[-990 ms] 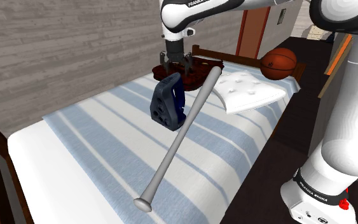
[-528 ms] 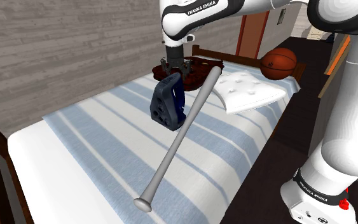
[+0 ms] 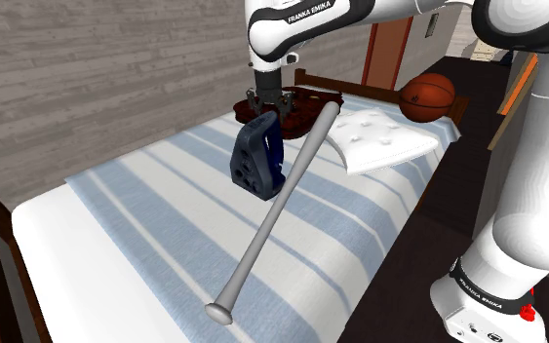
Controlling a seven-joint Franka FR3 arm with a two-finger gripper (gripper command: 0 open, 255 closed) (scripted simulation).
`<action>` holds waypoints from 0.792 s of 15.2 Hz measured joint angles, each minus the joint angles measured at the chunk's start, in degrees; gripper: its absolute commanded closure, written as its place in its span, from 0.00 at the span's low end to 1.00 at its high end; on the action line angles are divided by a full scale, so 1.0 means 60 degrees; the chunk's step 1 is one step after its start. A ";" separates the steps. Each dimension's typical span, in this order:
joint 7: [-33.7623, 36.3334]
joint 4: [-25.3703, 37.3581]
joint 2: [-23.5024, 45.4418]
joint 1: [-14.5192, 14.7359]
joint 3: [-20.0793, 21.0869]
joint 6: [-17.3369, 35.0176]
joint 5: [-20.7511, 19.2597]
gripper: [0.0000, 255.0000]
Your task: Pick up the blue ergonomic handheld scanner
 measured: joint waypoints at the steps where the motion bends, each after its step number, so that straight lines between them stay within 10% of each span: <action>1: -0.0004 0.0027 0.0001 0.0005 0.0006 -0.0048 0.0010 1.00; 12: -0.0169 0.1279 -0.0031 0.0044 0.0034 -0.1381 0.0075 1.00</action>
